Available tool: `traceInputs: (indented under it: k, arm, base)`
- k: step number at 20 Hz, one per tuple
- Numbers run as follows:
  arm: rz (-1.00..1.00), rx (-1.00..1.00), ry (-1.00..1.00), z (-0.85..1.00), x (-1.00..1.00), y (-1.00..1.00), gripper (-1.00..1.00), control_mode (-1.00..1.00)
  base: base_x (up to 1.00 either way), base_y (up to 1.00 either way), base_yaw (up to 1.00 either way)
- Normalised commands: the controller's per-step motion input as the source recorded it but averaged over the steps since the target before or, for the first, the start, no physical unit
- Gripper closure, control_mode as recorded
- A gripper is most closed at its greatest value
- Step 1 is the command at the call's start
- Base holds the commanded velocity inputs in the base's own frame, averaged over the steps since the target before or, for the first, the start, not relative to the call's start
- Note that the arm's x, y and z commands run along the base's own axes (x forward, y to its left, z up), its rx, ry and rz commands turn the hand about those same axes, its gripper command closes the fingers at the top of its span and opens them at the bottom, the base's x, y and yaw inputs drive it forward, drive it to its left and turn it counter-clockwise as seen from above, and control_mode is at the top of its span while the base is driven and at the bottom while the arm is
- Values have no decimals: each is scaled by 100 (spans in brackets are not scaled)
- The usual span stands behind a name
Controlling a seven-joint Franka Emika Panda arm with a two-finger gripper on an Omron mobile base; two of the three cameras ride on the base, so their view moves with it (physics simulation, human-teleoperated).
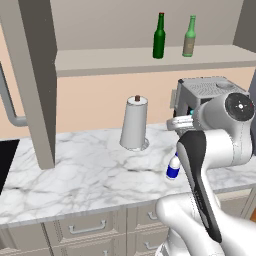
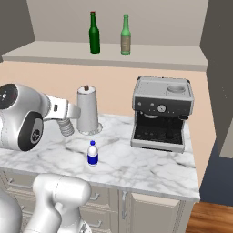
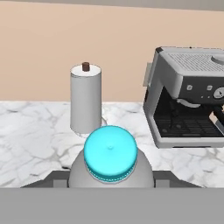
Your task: Sort all alcoholic drinks to one cabinet, and non-alcoholic drinks to the other.
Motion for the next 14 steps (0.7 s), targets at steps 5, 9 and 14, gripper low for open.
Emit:
traceInputs:
  k: [5,9,14]
  arm:
    - [0,0,0,0,0,0,100,100]
    - [0,0,0,0,0,0,100,100]
    - [0,0,0,0,0,0,100,100]
  base:
    - [-36,0,0]
    - [-50,0,-1]
    - [-60,0,-2]
